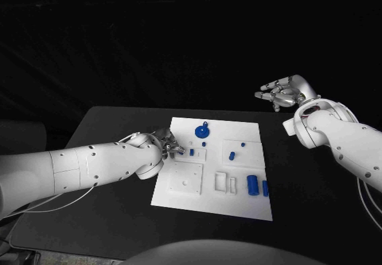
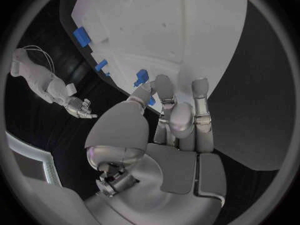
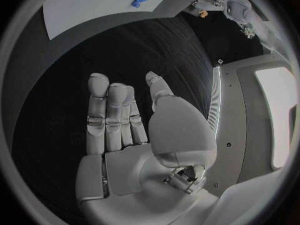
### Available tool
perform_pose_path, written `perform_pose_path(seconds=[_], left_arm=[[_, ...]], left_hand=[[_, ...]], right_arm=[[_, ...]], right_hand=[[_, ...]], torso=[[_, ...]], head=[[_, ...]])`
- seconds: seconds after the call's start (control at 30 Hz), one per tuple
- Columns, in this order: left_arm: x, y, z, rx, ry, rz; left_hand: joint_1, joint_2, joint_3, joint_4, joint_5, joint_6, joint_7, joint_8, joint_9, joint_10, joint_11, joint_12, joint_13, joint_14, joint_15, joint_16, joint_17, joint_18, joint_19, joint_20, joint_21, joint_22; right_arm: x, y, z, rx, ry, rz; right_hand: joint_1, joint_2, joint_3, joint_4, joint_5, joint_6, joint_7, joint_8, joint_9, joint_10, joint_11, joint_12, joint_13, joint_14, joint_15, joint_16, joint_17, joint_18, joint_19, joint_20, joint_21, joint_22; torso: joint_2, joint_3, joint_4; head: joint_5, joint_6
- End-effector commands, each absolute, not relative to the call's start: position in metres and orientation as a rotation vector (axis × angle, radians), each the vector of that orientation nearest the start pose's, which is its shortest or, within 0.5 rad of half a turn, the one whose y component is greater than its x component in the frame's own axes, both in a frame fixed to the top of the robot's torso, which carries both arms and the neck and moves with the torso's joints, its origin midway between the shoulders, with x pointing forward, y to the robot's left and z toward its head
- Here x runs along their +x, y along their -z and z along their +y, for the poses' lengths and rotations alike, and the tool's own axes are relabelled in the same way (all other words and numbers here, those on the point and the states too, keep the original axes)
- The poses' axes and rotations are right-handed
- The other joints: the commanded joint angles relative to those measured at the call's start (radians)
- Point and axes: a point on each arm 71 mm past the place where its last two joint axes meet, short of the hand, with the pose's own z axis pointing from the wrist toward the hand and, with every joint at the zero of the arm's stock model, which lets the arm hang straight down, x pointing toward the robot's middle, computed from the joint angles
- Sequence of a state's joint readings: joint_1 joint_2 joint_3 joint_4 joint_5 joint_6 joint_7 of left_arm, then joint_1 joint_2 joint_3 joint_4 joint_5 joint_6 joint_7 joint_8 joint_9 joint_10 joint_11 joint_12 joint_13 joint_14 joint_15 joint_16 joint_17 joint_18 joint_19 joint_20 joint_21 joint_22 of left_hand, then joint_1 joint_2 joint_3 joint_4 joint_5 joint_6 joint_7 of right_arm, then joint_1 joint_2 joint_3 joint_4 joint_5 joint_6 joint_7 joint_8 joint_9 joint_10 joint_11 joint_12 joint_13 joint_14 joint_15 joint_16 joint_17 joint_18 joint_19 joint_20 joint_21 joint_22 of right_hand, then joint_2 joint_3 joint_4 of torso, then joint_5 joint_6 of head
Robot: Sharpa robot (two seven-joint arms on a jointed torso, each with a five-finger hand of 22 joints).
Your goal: Assemble the parts on the task board
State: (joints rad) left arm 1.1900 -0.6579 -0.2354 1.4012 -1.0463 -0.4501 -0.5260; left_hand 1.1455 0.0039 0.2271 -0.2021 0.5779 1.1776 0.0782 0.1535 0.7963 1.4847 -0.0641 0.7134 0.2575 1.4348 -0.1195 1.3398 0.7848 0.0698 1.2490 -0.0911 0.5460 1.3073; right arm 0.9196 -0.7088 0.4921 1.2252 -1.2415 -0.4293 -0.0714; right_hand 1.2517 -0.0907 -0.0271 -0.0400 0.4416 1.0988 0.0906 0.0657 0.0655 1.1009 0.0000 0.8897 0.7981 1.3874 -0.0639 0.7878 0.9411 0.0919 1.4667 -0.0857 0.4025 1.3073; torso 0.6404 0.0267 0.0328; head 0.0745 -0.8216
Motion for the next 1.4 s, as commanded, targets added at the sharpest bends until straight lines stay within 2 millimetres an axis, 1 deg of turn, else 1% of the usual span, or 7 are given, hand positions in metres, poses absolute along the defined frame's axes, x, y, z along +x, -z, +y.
perform_pose_path(seconds=[0.03,0.1,0.17,0.27,0.6,1.1,1.4], left_arm=[[0.471,0.287,0.172,-0.403,0.369,2.073],[0.47,0.287,0.171,-0.395,0.368,2.075],[0.47,0.287,0.17,-0.384,0.368,2.08],[0.47,0.287,0.169,-0.368,0.367,2.086],[0.468,0.287,0.167,-0.329,0.357,2.104],[0.47,0.287,0.164,-0.319,0.359,2.093],[0.471,0.287,0.162,-0.323,0.364,2.088]], left_hand=[[-0.007,-0.008,0.032,-0.032,0.015,0.173,-0.123,-0.007,0.058,0.03,-0.027,0.004,-0.001,0.002,-0.004,0.006,0.005,0.014,-0.003,0.004,0.005,0.012],[-0.008,-0.01,0.033,-0.033,0.03,0.174,-0.124,-0.006,0.063,0.03,-0.028,0.005,-0.001,0.002,-0.003,0.007,0.006,0.014,-0.003,0.004,0.005,0.012],[-0.011,-0.015,0.036,-0.036,0.059,0.174,-0.124,-0.004,0.075,0.031,-0.028,0.006,-0.001,0.002,-0.004,0.009,0.009,0.015,-0.003,0.005,0.007,0.013],[-0.016,-0.017,0.046,-0.04,0.068,0.172,-0.124,-0.006,0.095,0.03,-0.028,0.007,-0.002,0.002,-0.003,0.011,0.012,0.018,-0.004,0.007,0.01,0.014],[-0.028,-0.009,0.056,-0.044,0.069,0.172,-0.125,-0.012,0.118,0.03,-0.029,0.01,-0.003,0.002,-0.004,0.013,0.015,0.021,-0.004,0.008,0.014,0.013],[-0.038,-0.001,0.055,-0.041,0.064,0.168,-0.124,-0.017,0.128,0.03,-0.028,0.006,-0.007,0.001,-0.004,0.008,0.002,0.023,-0.004,0.01,0.014,0.011],[-0.041,-0.004,0.046,-0.019,0.059,0.167,-0.125,-0.021,0.134,0.031,-0.026,0.003,-0.012,0.0,-0.004,0.0,-0.011,0.025,-0.003,0.013,0.009,0.008]], right_arm=[[0.546,0.172,-0.27,0.524,-0.725,1.4],[0.546,0.172,-0.269,0.524,-0.726,1.4],[0.546,0.172,-0.269,0.523,-0.727,1.402],[0.546,0.172,-0.269,0.523,-0.727,1.404],[0.546,0.173,-0.269,0.523,-0.728,1.407],[0.546,0.173,-0.268,0.522,-0.73,1.409],[0.547,0.173,-0.269,0.523,-0.73,1.41]], right_hand=[[-0.006,-0.002,-0.003,0.005,0.004,0.003,-0.001,-0.003,-0.001,-0.001,-0.003,0.004,-0.002,-0.001,-0.003,0.005,-0.001,0.012,0.02,0.0,-0.002,0.043],[-0.006,-0.002,-0.003,0.005,0.004,0.003,-0.001,-0.003,-0.001,-0.001,-0.003,0.004,-0.002,-0.001,-0.003,0.005,-0.001,0.012,0.02,0.0,-0.002,0.043],[-0.006,-0.002,-0.003,0.005,0.004,0.003,-0.001,-0.003,-0.001,-0.001,-0.003,0.004,-0.002,-0.001,-0.003,0.005,-0.001,0.012,0.02,0.0,-0.002,0.043],[-0.006,-0.002,-0.003,0.005,0.004,0.003,-0.001,-0.003,-0.001,-0.001,-0.003,0.004,-0.002,-0.001,-0.003,0.005,-0.001,0.012,0.02,0.0,-0.002,0.043],[-0.006,-0.002,-0.003,0.005,0.004,0.003,-0.001,-0.003,-0.001,-0.001,-0.003,0.004,-0.002,-0.001,-0.003,0.005,-0.001,0.012,0.02,0.0,-0.002,0.043],[-0.006,0.0,-0.004,0.006,0.004,0.001,0.0,-0.003,-0.001,-0.002,-0.003,0.003,-0.002,-0.002,-0.003,0.004,-0.001,0.012,0.019,0.0,-0.006,0.042],[-0.007,0.0,-0.004,0.008,0.005,0.001,0.0,-0.003,-0.001,-0.002,-0.003,0.003,-0.002,-0.002,-0.003,0.004,-0.001,0.012,0.019,0.0,-0.006,0.042]], torso=[[0.0,-0.0004,0.0006],[0.0,-0.0004,0.0006],[0.0,-0.0001,0.0002],[-0.001,-0.0001,0.0002],[0.0,-0.0006,0.0008],[0.0,-0.0003,0.0],[0.0,-0.0001,0.0003]], head=[[0.001,0.0],[0.001,0.0],[0.002,-0.002],[0.002,-0.002],[0.002,-0.003],[0.002,-0.001],[0.001,-0.001]])
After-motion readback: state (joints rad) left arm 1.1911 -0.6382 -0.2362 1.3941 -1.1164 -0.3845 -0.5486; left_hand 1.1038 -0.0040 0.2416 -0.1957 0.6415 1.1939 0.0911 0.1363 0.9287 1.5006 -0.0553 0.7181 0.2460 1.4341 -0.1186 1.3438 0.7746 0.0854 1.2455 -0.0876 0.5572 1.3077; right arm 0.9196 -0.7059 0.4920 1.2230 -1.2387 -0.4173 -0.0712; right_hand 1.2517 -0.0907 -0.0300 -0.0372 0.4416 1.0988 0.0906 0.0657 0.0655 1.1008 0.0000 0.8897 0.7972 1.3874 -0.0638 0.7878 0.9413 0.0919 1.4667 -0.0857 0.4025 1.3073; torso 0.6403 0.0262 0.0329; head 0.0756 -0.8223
